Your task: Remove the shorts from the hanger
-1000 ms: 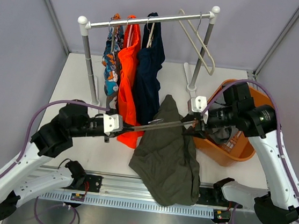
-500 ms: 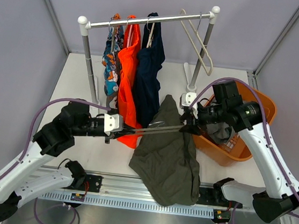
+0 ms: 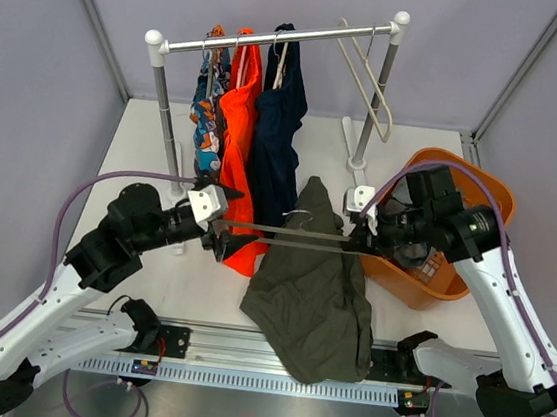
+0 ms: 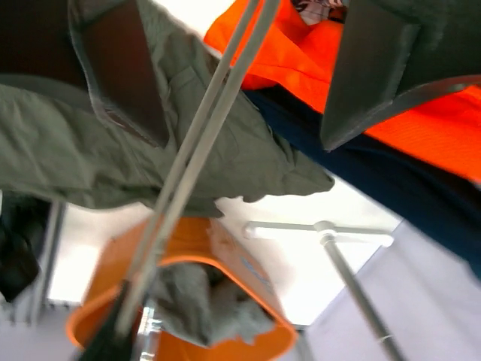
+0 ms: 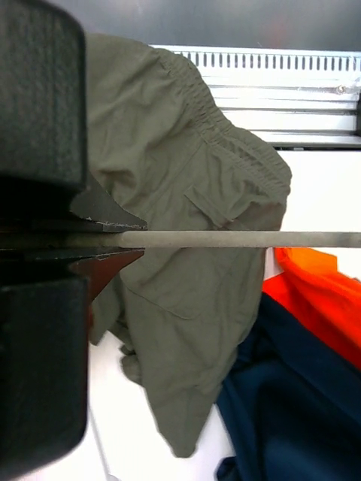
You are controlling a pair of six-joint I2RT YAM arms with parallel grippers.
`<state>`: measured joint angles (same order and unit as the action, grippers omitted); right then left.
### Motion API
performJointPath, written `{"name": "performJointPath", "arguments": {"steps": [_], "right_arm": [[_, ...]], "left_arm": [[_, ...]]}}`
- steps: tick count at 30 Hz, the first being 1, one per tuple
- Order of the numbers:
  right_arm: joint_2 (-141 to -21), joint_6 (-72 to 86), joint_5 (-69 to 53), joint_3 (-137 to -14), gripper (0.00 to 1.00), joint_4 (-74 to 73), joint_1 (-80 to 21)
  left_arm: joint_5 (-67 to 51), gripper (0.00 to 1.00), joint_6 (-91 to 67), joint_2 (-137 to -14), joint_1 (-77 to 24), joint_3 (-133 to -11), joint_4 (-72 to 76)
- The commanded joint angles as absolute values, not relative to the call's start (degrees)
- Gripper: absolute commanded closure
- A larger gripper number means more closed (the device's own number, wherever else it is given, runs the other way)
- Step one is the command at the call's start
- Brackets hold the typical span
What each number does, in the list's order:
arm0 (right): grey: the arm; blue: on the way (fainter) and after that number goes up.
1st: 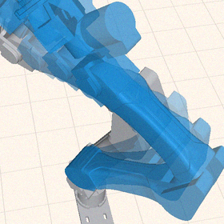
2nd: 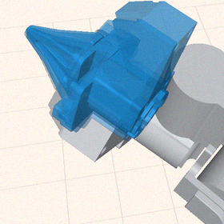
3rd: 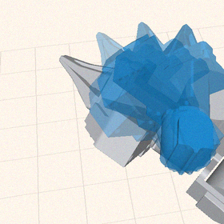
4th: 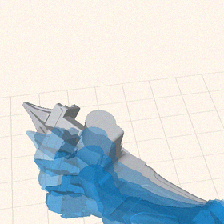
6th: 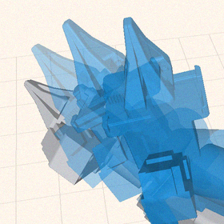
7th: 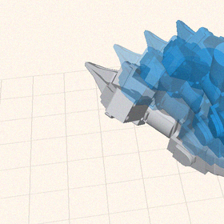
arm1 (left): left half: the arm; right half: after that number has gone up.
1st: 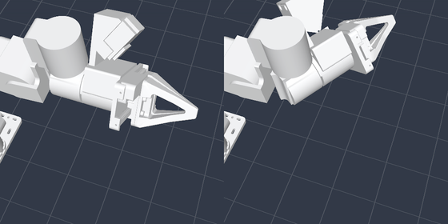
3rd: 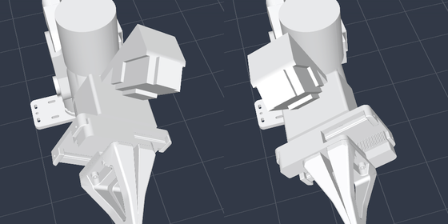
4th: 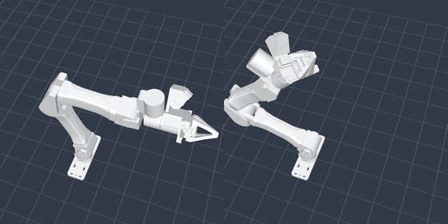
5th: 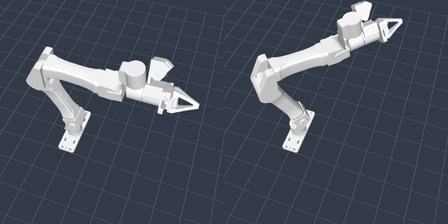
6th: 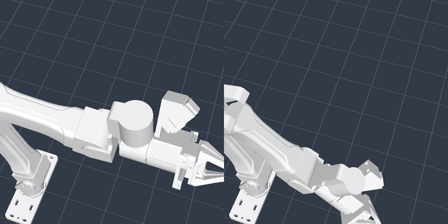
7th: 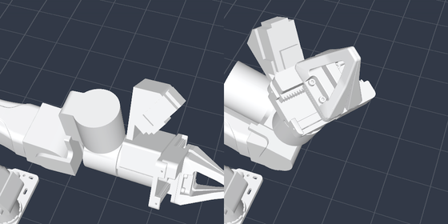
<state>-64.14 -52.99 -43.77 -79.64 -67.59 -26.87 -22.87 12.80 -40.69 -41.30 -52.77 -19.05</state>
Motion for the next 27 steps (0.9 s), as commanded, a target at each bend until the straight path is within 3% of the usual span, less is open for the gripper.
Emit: {"name": "performJointPath", "arguments": {"steps": [1,9,13,19,27], "right_arm": [[-60.4,-45.0,-40.4,-78.8,1.00,-66.5,-24.2],[-52.9,-31.5,-32.2,-75.8,1.00,-61.9,-15.1],[-52.4,-19.2,-22.4,-76.3,1.00,-56.1,-15.2],[-55.5,-19.8,-30.8,-85.0,1.00,-57.6,-15.1],[-58.4,-14.6,-31.6,-92.5,1.00,-49.8,-15.1]], "left_arm": [[-12.2,0.01,9.1,-39.3,-41.5,-56.2,-13.3],[9.6,0.01,5.1,-35.0,-41.5,-59.2,-17.6],[11.8,0.01,3.8,-31.5,-41.5,-56.4,-17.1],[12.9,0.01,1.6,-28.2,-41.5,-54.5,-18.1],[13.1,0.01,0.2,-26.1,-41.5,-51.9,-18.9]]}}
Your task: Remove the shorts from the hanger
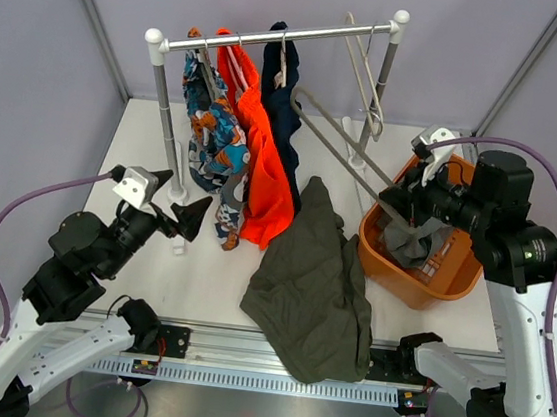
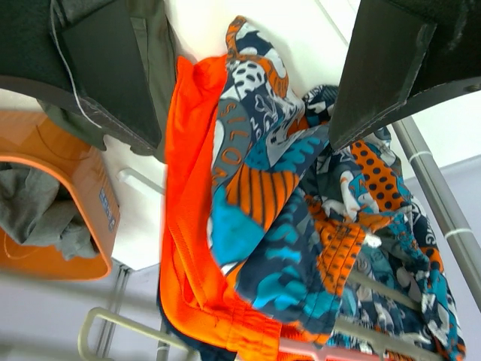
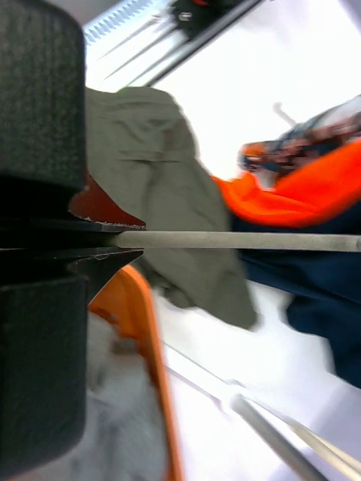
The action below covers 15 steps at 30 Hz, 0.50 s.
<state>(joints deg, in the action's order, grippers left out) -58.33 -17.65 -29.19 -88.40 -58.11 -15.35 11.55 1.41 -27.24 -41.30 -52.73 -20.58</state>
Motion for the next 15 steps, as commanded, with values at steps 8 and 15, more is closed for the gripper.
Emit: {"name": "performJointPath", "arguments": {"steps": [8,15], "right_arm": [[-59.8,-11.8,-20.7,-90.2,1.00,-45.2,-15.1],[-73.6,-4.0,-12.5,-99.4,1.00,-48.0,-20.2]], "left_arm": [[13.1,0.01,-1.5,-24.5,-41.5,-50.1,-18.4],[9.8,0.01,-3.5,-27.0,-41.5,-49.0,-15.6]]}}
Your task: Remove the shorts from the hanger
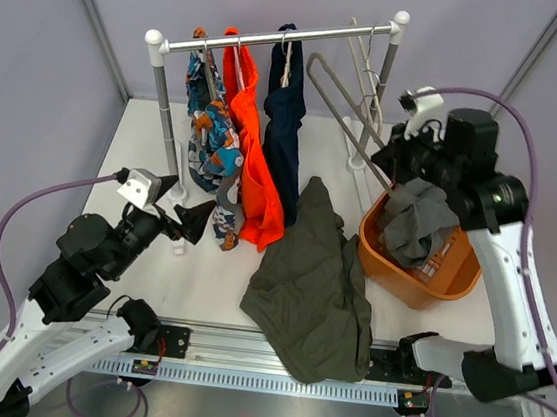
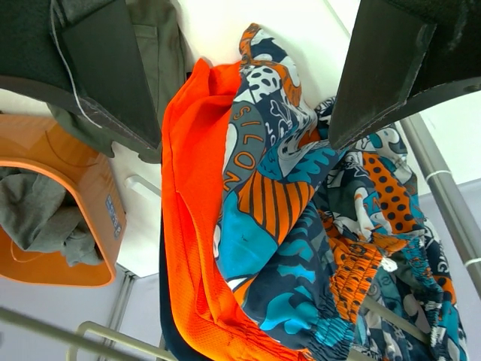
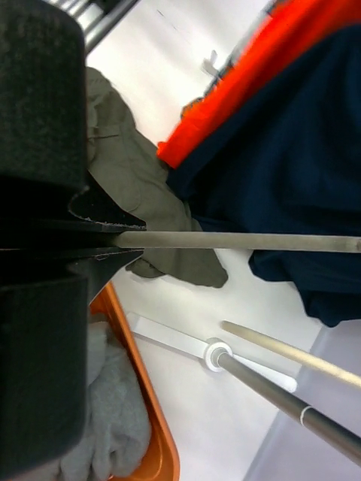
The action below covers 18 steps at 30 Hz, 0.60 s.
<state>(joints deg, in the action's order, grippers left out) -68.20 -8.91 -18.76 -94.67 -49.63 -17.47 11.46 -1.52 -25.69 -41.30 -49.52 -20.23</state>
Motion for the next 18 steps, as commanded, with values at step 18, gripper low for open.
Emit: {"name": "performJointPath", "arguments": {"steps": [18], "right_arm": [[-97.4,4.8,6.9,-122.6,1.00,-40.4,-27.7]], "left_arm": [[4.0,0.01,-13.4,-27.2,-41.6,-42.7,-12.2]]}}
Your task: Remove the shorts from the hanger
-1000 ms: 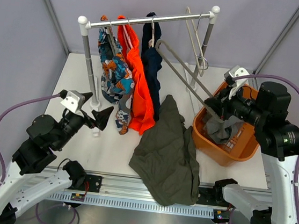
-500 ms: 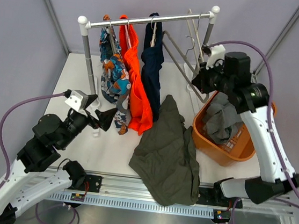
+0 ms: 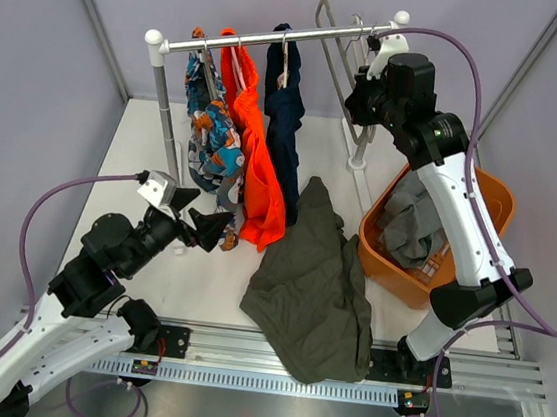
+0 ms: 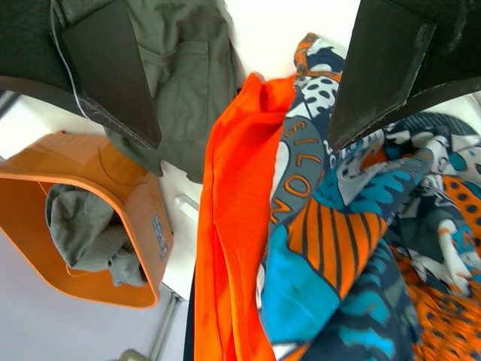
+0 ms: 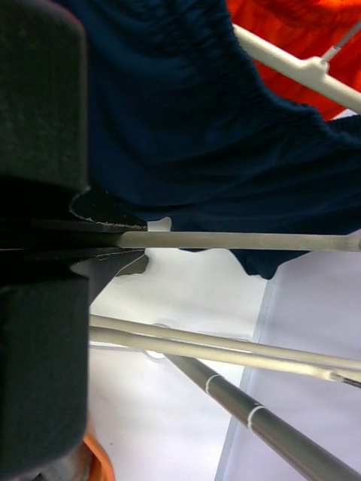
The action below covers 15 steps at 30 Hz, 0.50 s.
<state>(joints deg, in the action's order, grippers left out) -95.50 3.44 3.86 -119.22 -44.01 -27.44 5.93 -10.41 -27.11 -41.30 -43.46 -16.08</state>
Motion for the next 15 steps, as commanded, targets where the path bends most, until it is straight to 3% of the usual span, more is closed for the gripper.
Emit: {"name": "performJointPath", "arguments": {"steps": [1,11,14,15], "right_arm": [[-99.2,4.7,6.9,-124.0,1.00,-40.5,-27.8],[-102.9,3.5,4.8,-123.0,0.97,-41.2,-27.7],[-100.6,1.1,1.3,-119.8,0.83,-40.7,-27.8],[-98.2,0.5,0.4,-117.3,0.70,-39.3,-27.7]], "left_arm": [[3.7,0.01,-13.9,-27.0,-41.5,-42.5,-12.1],[3.1,0.01,-14.5,-26.5,-41.5,-41.3,-12.6],[3.0,0.01,-14.4,-26.1,-41.5,-40.8,-12.6],[2.9,0.01,-14.3,-26.0,-41.5,-40.6,-12.2]]}}
